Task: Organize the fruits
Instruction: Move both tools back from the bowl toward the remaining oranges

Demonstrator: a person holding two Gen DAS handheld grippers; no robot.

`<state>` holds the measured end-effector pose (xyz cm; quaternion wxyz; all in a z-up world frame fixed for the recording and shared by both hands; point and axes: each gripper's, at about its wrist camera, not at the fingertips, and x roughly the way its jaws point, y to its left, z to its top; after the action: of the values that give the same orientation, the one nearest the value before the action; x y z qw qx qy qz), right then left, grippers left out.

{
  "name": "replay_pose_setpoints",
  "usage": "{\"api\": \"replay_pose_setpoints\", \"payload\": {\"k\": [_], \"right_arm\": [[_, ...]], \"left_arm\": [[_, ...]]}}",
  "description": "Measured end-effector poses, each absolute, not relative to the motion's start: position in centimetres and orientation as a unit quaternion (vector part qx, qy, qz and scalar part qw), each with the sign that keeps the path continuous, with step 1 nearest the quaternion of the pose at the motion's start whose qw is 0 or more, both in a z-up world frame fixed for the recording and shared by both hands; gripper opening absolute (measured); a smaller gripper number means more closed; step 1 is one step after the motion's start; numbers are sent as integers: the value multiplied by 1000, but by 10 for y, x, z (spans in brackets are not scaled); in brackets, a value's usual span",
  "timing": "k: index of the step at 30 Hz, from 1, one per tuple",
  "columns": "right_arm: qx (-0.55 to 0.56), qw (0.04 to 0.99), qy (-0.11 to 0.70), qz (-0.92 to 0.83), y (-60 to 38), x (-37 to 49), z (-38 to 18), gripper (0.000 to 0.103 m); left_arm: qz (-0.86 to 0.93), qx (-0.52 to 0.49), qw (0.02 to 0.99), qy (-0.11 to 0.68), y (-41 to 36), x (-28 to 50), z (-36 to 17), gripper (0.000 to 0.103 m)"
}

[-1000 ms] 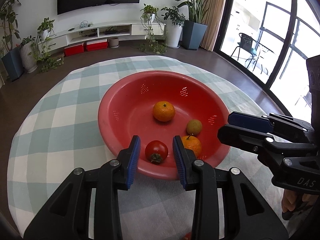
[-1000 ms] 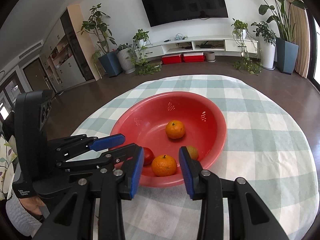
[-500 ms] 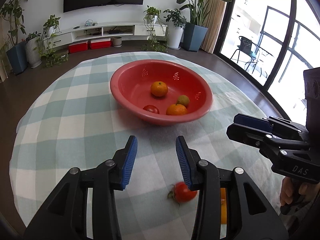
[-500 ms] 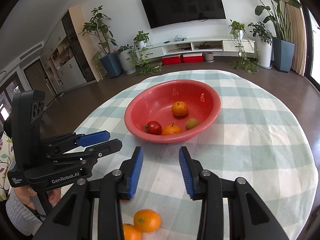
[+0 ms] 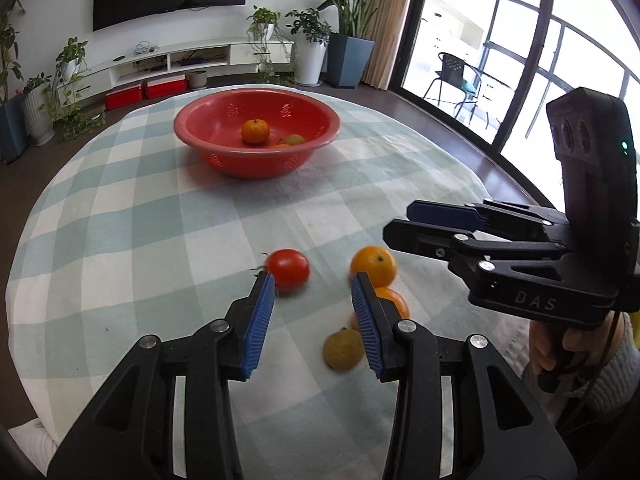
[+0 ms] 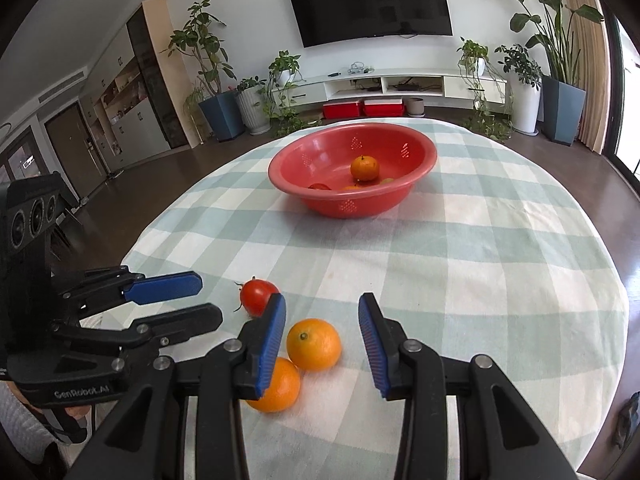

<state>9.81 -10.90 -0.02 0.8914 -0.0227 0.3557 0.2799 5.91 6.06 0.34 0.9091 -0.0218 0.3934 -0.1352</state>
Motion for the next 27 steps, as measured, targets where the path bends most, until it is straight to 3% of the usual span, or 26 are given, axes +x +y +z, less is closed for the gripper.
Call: {"api": "replay_pose_setpoints", "payload": {"k": [27], "right_arm": [[-8, 895, 350, 275, -116, 94, -1, 46]], "left_arm": [[-186, 44, 882, 430, 3, 68, -33, 40]]}}
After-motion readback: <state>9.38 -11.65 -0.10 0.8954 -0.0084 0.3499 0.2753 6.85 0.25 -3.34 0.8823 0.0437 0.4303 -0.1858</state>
